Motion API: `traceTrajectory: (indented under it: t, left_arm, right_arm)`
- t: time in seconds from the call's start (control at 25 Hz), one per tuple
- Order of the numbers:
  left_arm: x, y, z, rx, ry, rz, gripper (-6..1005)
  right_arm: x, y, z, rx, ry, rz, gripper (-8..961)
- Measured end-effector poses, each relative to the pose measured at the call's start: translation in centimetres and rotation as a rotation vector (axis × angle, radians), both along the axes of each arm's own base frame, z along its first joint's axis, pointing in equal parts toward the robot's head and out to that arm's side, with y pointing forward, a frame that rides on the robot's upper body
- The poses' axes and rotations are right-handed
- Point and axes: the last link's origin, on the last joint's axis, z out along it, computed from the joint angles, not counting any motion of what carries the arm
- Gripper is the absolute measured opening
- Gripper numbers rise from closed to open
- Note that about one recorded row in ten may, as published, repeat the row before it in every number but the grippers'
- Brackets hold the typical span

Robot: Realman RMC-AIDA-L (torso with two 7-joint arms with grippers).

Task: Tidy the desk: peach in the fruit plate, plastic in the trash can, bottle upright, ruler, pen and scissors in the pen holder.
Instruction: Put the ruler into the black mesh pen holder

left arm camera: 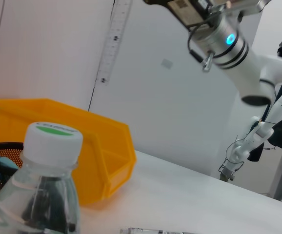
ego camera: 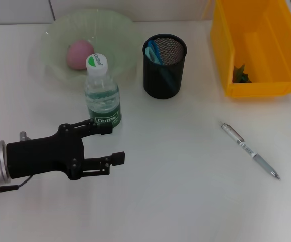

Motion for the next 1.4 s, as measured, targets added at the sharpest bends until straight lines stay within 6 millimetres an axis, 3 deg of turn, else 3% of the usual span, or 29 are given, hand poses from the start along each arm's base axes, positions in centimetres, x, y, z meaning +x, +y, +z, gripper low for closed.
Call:
traceTrajectory:
  t: [0.28, 0.6, 0.88, 1.32, 1.4]
  left_arm:
    - [0.1, -0.1, 0.0, 0.0, -0.005, -0.001, 832]
    - [0.1, -0.2, 0.0, 0.001, -0.008, -0.007, 832]
    - [0.1, -0.2, -0.1, 0.001, -0.01, -0.007, 832]
    - [0.2, -0.1, 0.0, 0.004, -0.009, -0.013, 832]
    - [0.2, -0.1, 0.0, 0.005, -0.009, -0.013, 832]
  right_arm:
    - [-0.2, 1.3, -5.3, 0.009, 0.015, -0.058, 389]
    - [-0.6, 3.1, -8.9, -0.013, -0.093, -0.17, 389]
    - [-1.2, 4.0, -10.9, -0.058, -0.2, -0.201, 389]
    - [-1.4, 3.8, -11.3, -0.091, -0.215, -0.183, 461]
    - [-1.4, 3.6, -11.0, -0.104, -0.209, -0.171, 602]
